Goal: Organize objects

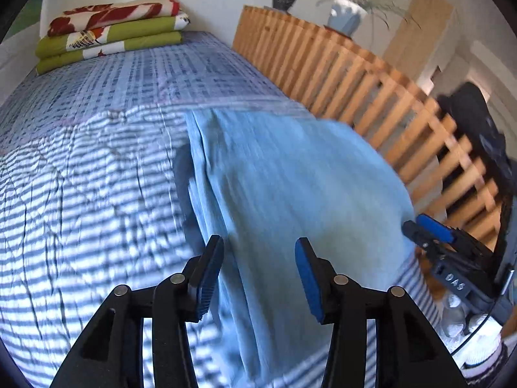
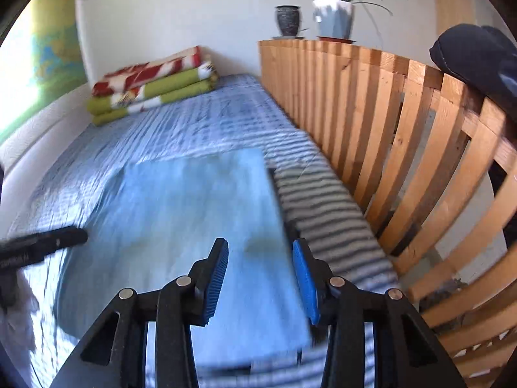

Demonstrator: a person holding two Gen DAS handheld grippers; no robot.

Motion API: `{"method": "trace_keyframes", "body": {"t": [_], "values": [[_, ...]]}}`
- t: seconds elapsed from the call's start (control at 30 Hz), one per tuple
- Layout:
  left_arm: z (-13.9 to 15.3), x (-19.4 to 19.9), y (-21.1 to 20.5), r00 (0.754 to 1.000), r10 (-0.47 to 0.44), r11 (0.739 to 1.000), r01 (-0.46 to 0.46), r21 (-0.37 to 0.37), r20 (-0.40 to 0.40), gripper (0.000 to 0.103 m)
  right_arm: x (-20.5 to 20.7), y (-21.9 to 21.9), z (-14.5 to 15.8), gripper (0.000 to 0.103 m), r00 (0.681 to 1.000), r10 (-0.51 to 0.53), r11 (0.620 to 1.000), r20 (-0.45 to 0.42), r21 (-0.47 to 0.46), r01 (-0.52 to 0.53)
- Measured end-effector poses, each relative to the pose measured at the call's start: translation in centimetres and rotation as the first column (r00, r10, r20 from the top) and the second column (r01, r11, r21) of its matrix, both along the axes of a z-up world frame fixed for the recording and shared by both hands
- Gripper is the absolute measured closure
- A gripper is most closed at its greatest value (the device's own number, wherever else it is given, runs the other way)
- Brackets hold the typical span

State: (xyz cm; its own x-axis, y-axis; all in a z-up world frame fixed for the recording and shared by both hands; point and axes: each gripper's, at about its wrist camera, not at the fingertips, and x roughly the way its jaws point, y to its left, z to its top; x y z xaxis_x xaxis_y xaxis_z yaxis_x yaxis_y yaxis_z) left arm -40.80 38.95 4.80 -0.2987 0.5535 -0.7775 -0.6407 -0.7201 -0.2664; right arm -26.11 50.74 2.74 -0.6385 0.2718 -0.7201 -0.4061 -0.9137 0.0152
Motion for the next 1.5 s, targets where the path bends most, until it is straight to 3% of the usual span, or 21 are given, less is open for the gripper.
{"method": "trace_keyframes", "body": {"t": [0.1,0.17,0.23,0.3,0.4,0.6,0.73,0.83,0.97,1.07,1.2,1.33,1.5], "values": [[-1.9,3.4,-1.1,1.0,-0.022,0.995,0.024,-0.098,0.019,0.05,2.8,-1.2,-3.0,0.065,0.993,-0.031,0.999,0.115,-0.027,0.034],[-2.5,5.6,-2.8,0.999,-0.013,0.993,0.017,-0.118,0.035,0.05,5.1,-1.2,-5.1,0.065,0.978,-0.062,0.992,0.201,-0.099,0.084],[-2.8,8.1,-4.7,0.999,-0.02,0.987,0.026,-0.156,0.042,0.05,7.7,-1.6,-5.9,0.065,0.971,-0.081,0.981,0.227,-0.154,0.118],[-2.4,10.8,-7.3,1.0,-0.016,0.984,0.018,-0.18,0.01,0.05,10.4,-2.6,-5.4,0.065,0.976,-0.088,0.974,0.197,-0.186,0.126],[-0.6,15.0,-12.0,1.0,0.0,0.99,-0.001,-0.142,-0.006,0.05,15.0,-6.0,-3.4,0.065,0.987,-0.082,0.974,0.136,-0.201,0.108],[4.0,23.4,-21.1,0.995,0.038,0.995,-0.046,-0.084,-0.094,0.049,18.4,-15.5,2.2,0.064,0.999,0.01,0.99,0.036,-0.142,-0.005],[8.3,29.1,-26.6,0.989,0.054,0.998,-0.059,-0.031,-0.141,0.047,23.0,-21.7,6.0,0.056,0.997,0.058,0.992,-0.052,-0.11,-0.064],[11.2,32.8,-30.1,0.981,0.067,0.998,-0.068,0.003,-0.184,0.043,25.7,-25.7,9.0,0.049,0.991,0.083,0.996,-0.102,-0.029,-0.086],[13.3,37.3,-33.6,0.972,0.082,0.996,-0.073,0.049,-0.219,0.036,29.1,-29.4,10.8,0.048,0.983,0.103,0.995,-0.15,-0.004,-0.104],[13.3,41.0,-35.5,0.961,0.099,0.995,-0.09,0.045,-0.259,0.03,31.2,-31.4,11.0,0.047,0.981,0.097,0.995,-0.165,0.001,-0.099],[12.1,45.1,-37.4,0.961,0.122,0.992,-0.113,0.048,-0.248,0.027,33.5,-33.4,10.3,0.047,0.982,0.098,0.995,-0.16,-0.019,-0.102],[10.2,48.2,-39.0,0.957,0.158,0.987,-0.149,0.053,-0.243,0.026,35.1,-35.7,9.0,0.047,0.988,0.083,0.994,-0.132,0.085,-0.072],[7.9,50.2,-40.3,0.955,0.187,0.982,-0.187,0.023,-0.231,0.026,36.7,-37.1,7.6,0.047,0.99,0.091,0.995,-0.11,0.042,-0.087]]}}
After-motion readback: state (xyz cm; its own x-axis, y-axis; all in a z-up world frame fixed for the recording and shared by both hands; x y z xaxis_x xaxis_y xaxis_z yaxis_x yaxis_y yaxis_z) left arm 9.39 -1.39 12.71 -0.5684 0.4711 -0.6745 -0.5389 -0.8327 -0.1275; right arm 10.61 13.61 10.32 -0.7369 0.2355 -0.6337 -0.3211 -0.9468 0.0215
